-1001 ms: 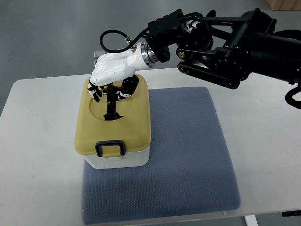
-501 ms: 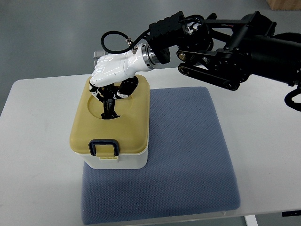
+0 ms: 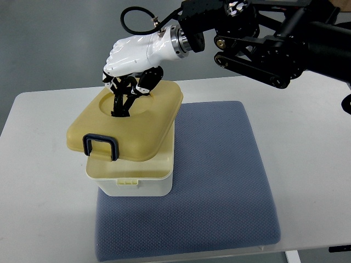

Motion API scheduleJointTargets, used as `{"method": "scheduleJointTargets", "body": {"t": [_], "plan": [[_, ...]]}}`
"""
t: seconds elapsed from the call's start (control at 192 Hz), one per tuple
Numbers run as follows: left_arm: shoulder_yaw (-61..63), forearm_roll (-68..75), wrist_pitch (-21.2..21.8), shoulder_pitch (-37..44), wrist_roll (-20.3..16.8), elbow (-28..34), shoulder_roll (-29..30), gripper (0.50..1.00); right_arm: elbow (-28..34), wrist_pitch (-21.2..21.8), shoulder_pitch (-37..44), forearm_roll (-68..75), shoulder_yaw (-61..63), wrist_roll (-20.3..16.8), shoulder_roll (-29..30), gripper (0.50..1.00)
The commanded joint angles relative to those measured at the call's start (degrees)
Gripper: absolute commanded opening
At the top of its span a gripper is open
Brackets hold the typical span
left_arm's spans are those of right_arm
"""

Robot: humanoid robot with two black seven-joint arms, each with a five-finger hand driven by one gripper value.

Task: Open white storage box with right hand
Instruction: 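Lift the yellow lid upward off the white box with the right hand, then carry the lid beside the box and lower it onto the grey mat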

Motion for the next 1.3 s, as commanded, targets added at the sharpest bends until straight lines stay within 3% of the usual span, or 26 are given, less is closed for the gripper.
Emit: {"method": "scheduleJointTargets", "body": {"t": [0.0, 0.282, 0.574, 0.709, 0.913, 1.293], "plan": [[0.00, -0.08, 0.00, 0.00, 0.00, 0.00, 0.00, 1.000, 0.00, -0.01, 0.76, 0.36, 0.92, 0.15, -3.06, 0.500], [0.00, 0.01, 0.00, 0.00, 0.00, 0.00, 0.00, 1.000, 0.09, -0.19, -0.47, 2.82, 3.65, 0.15, -12.47, 0.500], [0.00, 0.01, 0.00, 0.00, 0.00, 0.00, 0.00, 1.000, 0.00, -0.45, -9.26, 3.17, 3.73, 0.06, -20.46, 0.500], [0.00, 0.01, 0.00, 0.00, 0.00, 0.00, 0.00, 1.000, -0.18, -2.82, -13.56, 3.61, 3.82, 0.15, -23.19, 0.500], [0.00, 0.01, 0.00, 0.00, 0.00, 0.00, 0.00, 1.000, -0.26, -5.63, -19.18, 7.22, 3.73, 0.15, -25.47, 0.500], [0.00, 0.01, 0.00, 0.00, 0.00, 0.00, 0.00, 1.000, -3.60, -8.18, -24.90, 7.39, 3.56, 0.06, -24.42, 0.500]]}}
